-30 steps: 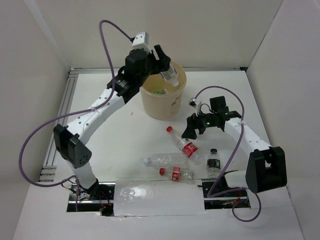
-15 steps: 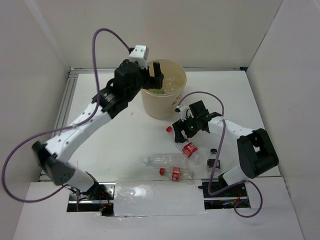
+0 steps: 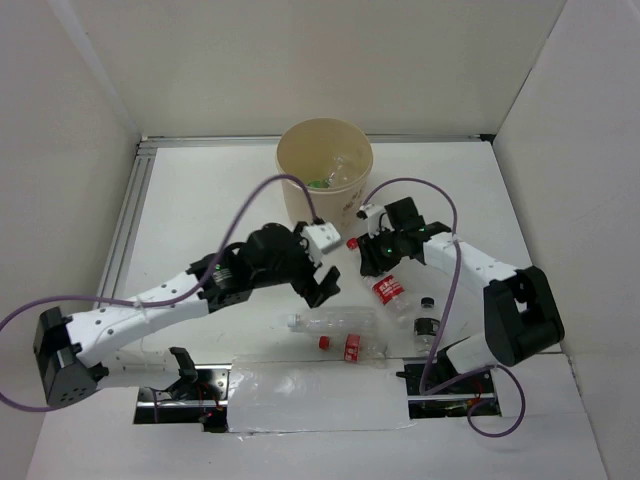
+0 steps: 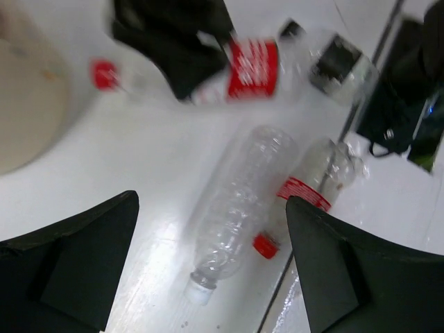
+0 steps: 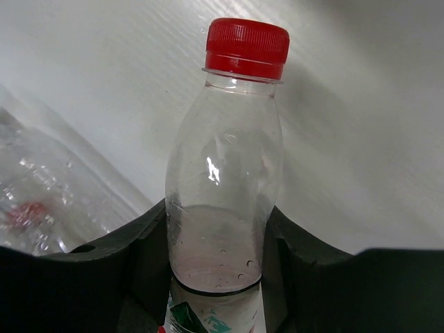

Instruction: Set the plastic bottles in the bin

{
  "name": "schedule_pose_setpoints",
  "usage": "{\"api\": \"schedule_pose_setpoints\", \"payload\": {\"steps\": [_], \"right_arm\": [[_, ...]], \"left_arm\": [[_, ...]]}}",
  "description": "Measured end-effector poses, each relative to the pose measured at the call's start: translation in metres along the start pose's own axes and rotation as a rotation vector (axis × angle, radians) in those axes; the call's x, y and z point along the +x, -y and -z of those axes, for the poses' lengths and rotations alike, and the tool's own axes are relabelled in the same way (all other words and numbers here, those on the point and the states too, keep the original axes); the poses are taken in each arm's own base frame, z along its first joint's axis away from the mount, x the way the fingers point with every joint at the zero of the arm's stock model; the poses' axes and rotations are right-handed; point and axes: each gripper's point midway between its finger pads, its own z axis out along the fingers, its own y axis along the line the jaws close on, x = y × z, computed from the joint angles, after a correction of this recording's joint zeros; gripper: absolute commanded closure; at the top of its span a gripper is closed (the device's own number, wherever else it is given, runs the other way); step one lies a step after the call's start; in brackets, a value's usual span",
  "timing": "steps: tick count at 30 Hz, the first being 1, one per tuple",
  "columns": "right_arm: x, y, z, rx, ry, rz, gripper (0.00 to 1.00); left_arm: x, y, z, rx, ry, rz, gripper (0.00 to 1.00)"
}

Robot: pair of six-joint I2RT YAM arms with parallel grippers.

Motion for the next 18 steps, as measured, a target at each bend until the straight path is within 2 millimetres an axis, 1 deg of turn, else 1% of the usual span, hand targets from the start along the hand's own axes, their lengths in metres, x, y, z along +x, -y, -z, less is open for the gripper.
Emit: {"api": "schedule_pose_setpoints", "payload": {"steps": [3, 5, 7, 9, 11, 12, 14, 15, 16, 17, 18], "right_arm": [[-0.019, 0.016, 0.034, -0.007, 0.089, -0.013, 0.86], [-0.032, 0.027, 0.061, 0.006, 0.158, 0.014, 0.87], [-0.045, 0.033, 0.092, 0.021, 0.239, 0.082, 0.87], [-0.061, 0.034, 0.128, 0.042, 0.326, 0.166, 0.87], [-0.084, 0.036, 0.167, 0.087, 0.434, 0.256, 0.88], [-0.098, 0.037, 0.189, 0.111, 0.496, 0.296, 0.88], [-0.126, 0.038, 0.225, 0.152, 0.61, 0.356, 0.85], [-0.141, 0.037, 0.242, 0.162, 0.668, 0.384, 0.84], [-0.159, 0.035, 0.258, 0.166, 0.733, 0.42, 0.8], [-0.179, 0.032, 0.272, 0.159, 0.795, 0.451, 0.78], [-0.198, 0.028, 0.281, 0.133, 0.843, 0.471, 0.76]], "left_arm": [[0.034, 0.024, -0.024, 0.074, -0.121, -0.085, 0.0], [0.053, 0.035, -0.039, 0.11, -0.185, -0.138, 0.0], [0.075, 0.041, -0.052, 0.132, -0.255, -0.176, 0.0], [0.095, 0.041, -0.063, 0.145, -0.312, -0.21, 0.0], [0.108, 0.04, -0.07, 0.155, -0.352, -0.238, 0.0], [0.113, 0.04, -0.073, 0.158, -0.366, -0.25, 0.0], [0.118, 0.039, -0.078, 0.165, -0.382, -0.273, 0.0], [0.12, 0.039, -0.079, 0.166, -0.389, -0.278, 0.0], [0.122, 0.039, -0.081, 0.168, -0.391, -0.283, 0.0], [0.122, 0.039, -0.081, 0.17, -0.391, -0.29, 0.0], [0.122, 0.039, -0.082, 0.172, -0.389, -0.298, 0.0]]}}
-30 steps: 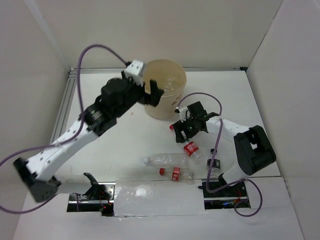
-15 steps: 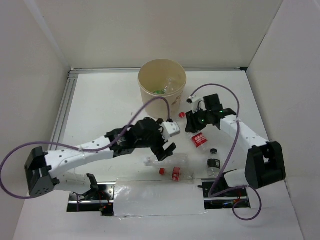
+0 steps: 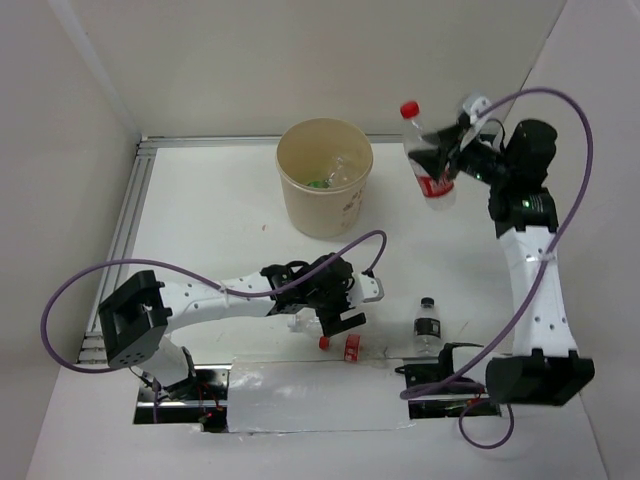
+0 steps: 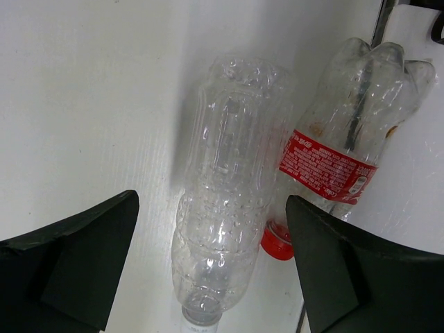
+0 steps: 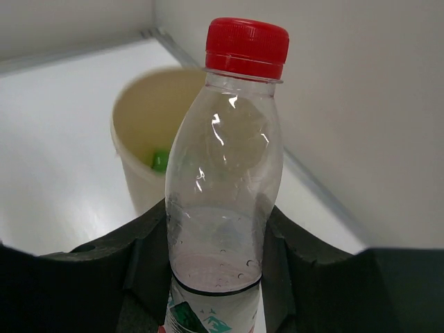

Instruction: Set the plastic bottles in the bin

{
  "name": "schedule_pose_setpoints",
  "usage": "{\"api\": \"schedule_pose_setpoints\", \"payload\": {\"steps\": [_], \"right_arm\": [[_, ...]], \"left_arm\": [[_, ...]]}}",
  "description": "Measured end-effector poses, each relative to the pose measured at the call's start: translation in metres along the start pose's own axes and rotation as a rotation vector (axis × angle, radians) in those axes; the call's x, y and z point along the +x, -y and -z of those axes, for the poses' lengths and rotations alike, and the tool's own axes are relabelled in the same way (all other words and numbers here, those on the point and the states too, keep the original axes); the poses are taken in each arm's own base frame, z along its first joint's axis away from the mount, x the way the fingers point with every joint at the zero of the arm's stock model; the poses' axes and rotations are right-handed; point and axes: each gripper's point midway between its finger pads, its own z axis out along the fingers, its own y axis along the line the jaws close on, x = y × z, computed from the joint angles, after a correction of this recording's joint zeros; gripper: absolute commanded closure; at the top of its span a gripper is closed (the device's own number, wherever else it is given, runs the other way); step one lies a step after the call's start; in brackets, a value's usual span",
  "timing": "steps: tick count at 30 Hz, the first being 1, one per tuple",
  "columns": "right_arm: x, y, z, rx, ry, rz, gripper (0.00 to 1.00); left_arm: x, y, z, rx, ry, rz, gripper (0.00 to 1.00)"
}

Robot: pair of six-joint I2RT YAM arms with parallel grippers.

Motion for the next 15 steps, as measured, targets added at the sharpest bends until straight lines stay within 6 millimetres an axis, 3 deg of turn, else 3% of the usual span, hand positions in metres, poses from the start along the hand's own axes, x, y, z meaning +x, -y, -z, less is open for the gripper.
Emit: {"api": "schedule_pose_setpoints", "payload": {"steps": [3, 5, 8, 11, 13, 15], "right_arm": [[-0.051, 0.007, -0.038, -0.096, 0.132, 0.023, 0.72], [-0.07, 0.007, -0.076, -0.171, 0.193, 0.034, 0.71], [-0.061, -0.007, -0.13, -0.277, 0.207, -0.007, 0.69], [-0.045, -0.023, -0.179, -0.364, 0.189, -0.059, 0.61], [-0.035, -0.03, -0.205, -0.4, 0.178, -0.092, 0.38], [-0.021, -0.034, -0.226, -0.425, 0.156, -0.131, 0.26]], "left_arm": [[-0.004, -0.001, -0.001, -0.002, 0.014, -0.008, 0.0], [-0.006, -0.001, -0.002, -0.005, 0.025, -0.008, 0.0], [-0.005, -0.002, -0.005, -0.006, 0.033, -0.006, 0.0], [0.0, -0.001, -0.01, -0.004, 0.023, -0.002, 0.0], [0.003, -0.001, -0.013, -0.004, 0.015, 0.0, 0.0], [0.006, 0.0, -0.018, -0.003, 0.006, 0.004, 0.0]]}}
